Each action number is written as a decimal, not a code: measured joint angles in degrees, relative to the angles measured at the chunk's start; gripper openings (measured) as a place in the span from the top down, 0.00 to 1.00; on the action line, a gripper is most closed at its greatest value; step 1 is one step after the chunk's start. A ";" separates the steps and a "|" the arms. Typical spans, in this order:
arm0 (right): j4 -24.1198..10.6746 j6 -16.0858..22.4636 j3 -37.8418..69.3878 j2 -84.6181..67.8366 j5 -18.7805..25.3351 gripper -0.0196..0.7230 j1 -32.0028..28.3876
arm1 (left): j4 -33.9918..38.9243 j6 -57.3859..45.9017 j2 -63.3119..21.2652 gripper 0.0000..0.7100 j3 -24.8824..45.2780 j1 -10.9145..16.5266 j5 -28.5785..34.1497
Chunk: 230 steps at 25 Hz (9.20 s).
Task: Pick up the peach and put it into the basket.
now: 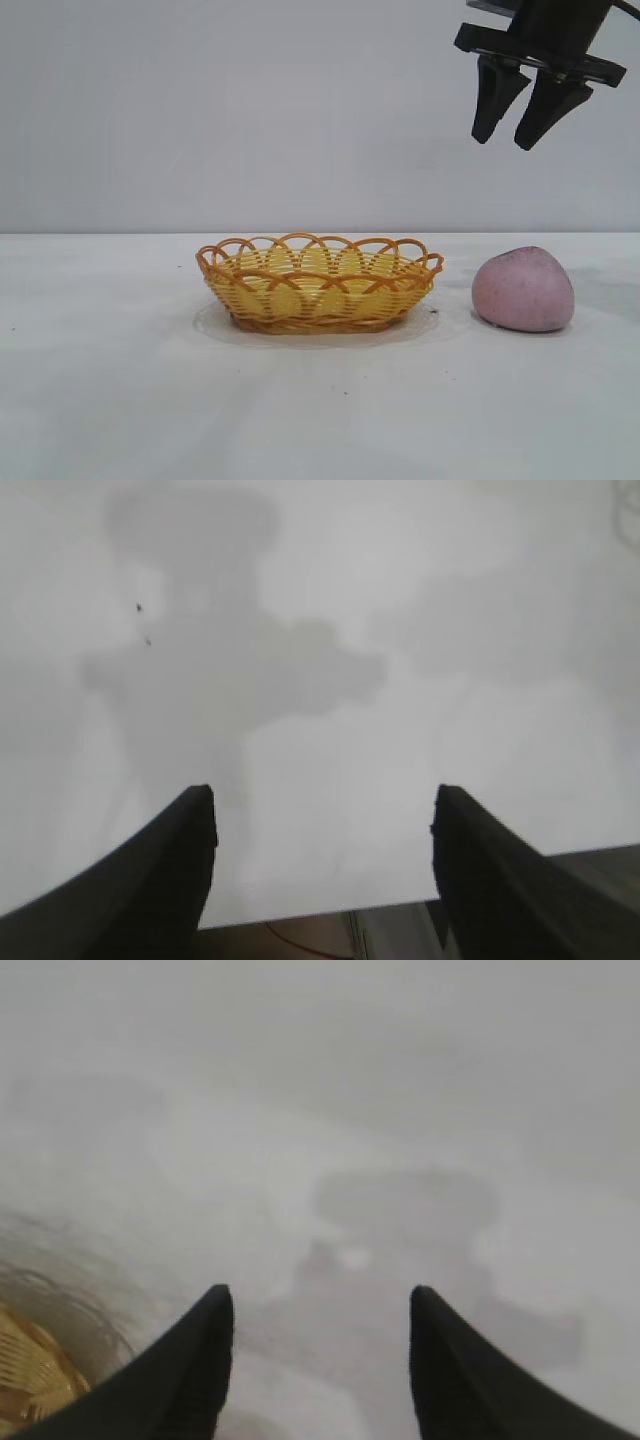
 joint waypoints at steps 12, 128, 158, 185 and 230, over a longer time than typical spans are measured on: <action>0.48 0.00 0.00 0.00 0.00 0.47 0.00 | -1.29 -0.09 -41.82 0.42 22.29 0.00 0.62; -10.46 14.10 -9.33 8.03 17.94 0.97 25.21 | 3.27 -6.29 -73.56 0.42 31.43 0.00 -5.86; -12.41 14.49 -11.56 6.63 23.27 0.38 5.97 | 3.27 -6.40 -73.56 0.42 31.43 0.00 -5.86; -14.44 14.10 4.50 -25.27 24.26 0.38 -8.07 | 3.27 -6.40 -73.56 0.42 31.43 0.00 -5.86; -17.20 19.36 62.76 -114.87 18.67 0.38 -6.47 | 3.27 -6.40 -73.56 0.42 31.43 0.00 -5.88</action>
